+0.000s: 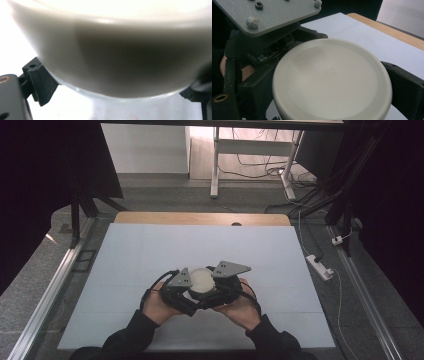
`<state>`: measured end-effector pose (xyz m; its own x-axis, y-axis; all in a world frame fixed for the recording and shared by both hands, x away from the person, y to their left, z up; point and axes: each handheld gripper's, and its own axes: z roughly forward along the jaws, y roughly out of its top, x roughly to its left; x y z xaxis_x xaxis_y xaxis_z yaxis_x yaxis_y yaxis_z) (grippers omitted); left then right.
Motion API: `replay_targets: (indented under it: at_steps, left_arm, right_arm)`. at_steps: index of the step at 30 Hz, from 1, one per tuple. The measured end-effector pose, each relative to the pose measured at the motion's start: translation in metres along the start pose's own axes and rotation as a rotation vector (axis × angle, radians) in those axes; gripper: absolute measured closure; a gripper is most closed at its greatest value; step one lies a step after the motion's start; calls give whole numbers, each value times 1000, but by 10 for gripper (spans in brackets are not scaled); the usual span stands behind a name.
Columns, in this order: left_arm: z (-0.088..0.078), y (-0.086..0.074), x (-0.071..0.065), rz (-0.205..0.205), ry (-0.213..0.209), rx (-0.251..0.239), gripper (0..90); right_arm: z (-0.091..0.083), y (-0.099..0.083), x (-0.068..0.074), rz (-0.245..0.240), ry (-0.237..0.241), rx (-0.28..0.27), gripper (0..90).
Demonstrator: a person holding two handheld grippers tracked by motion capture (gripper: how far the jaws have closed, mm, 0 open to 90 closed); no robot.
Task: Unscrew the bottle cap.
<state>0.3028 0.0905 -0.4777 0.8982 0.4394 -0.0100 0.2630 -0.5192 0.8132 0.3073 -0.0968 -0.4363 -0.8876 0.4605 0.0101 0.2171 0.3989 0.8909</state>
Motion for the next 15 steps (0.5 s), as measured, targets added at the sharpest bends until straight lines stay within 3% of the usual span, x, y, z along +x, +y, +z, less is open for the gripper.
replay_targets:
  at_steps: [6, 15]
  left_arm:
    - [-1, 0, 1, 19, -46, 0, 73]
    - [0, -1, 2, 73, -179, -11, 73]
  right_arm:
    - [-2, 0, -3, -17, 39, 11, 74]
    - [-9, 0, -16, -79, 249, 28, 76]
